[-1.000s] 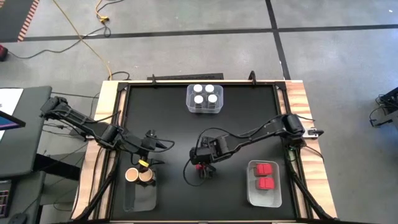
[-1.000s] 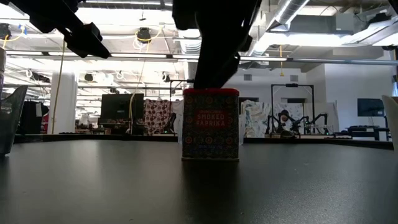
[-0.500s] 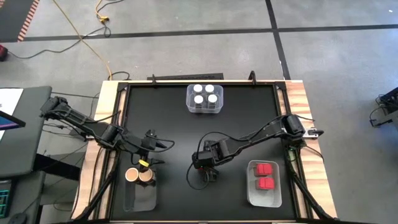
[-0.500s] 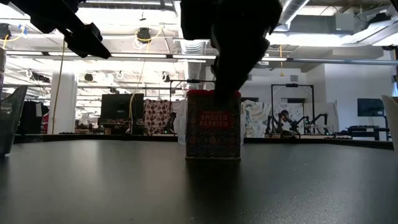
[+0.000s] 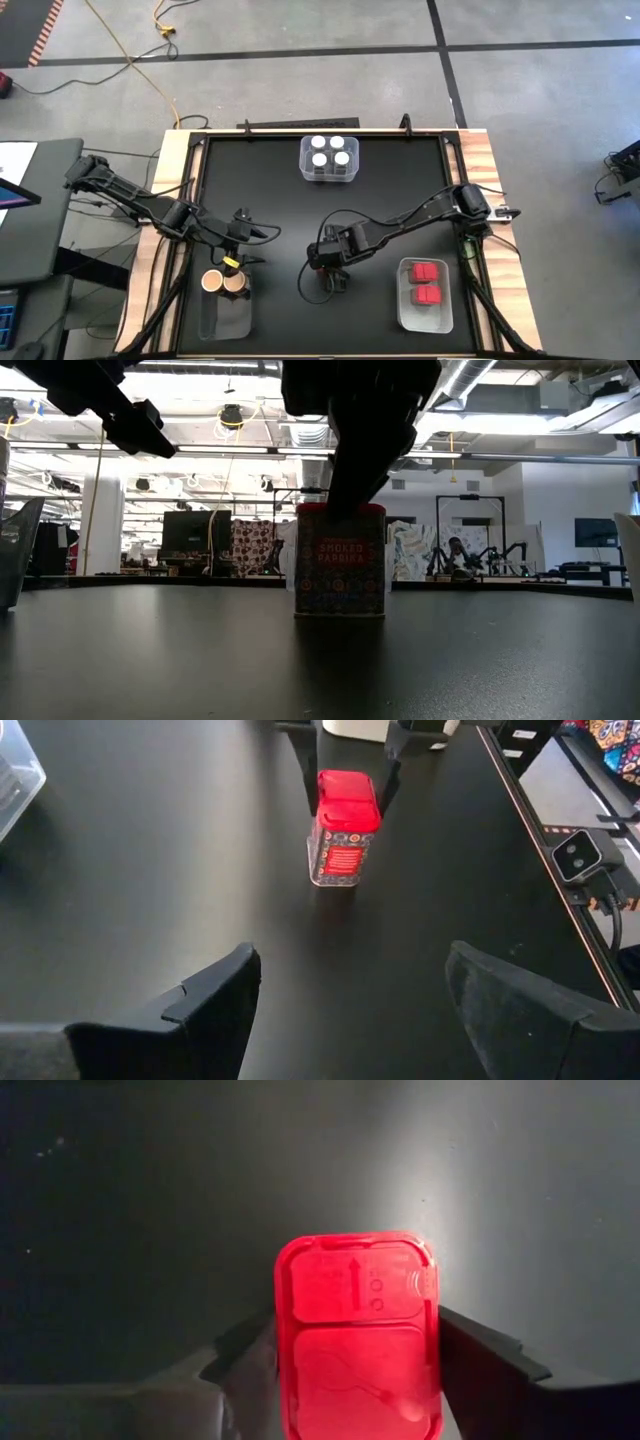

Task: Sort spices by type
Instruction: Put the red spice bottle into the white bin

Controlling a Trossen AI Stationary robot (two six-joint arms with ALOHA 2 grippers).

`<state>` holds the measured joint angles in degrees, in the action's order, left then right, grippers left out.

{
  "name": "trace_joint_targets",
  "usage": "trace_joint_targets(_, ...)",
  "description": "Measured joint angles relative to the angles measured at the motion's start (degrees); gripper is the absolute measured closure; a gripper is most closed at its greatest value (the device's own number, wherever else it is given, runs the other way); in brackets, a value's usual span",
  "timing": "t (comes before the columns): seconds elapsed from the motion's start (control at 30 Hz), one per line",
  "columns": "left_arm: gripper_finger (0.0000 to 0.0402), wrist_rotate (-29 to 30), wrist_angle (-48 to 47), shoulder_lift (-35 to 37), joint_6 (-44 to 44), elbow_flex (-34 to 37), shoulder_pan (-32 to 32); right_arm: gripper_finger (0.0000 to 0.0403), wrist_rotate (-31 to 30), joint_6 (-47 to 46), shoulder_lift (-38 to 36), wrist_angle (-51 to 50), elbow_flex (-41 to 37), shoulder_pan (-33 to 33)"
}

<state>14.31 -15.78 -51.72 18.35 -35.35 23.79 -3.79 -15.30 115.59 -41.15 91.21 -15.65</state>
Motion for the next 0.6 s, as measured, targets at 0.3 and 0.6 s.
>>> trace_joint_targets(0.3, 0.0095, 0.0, -0.3, 0.0, -0.1, 0.0, 0.0, 0.0161, 0.0, 0.8, -0.2, -0.2, 0.0, -0.1)
trace_joint_targets(0.6, 0.0095, 0.0, -0.2, 0.0, -0.5, 0.0, 0.0, 0.016, -0.4, -3.9, -9.2, -5.2, 0.0, -0.2)
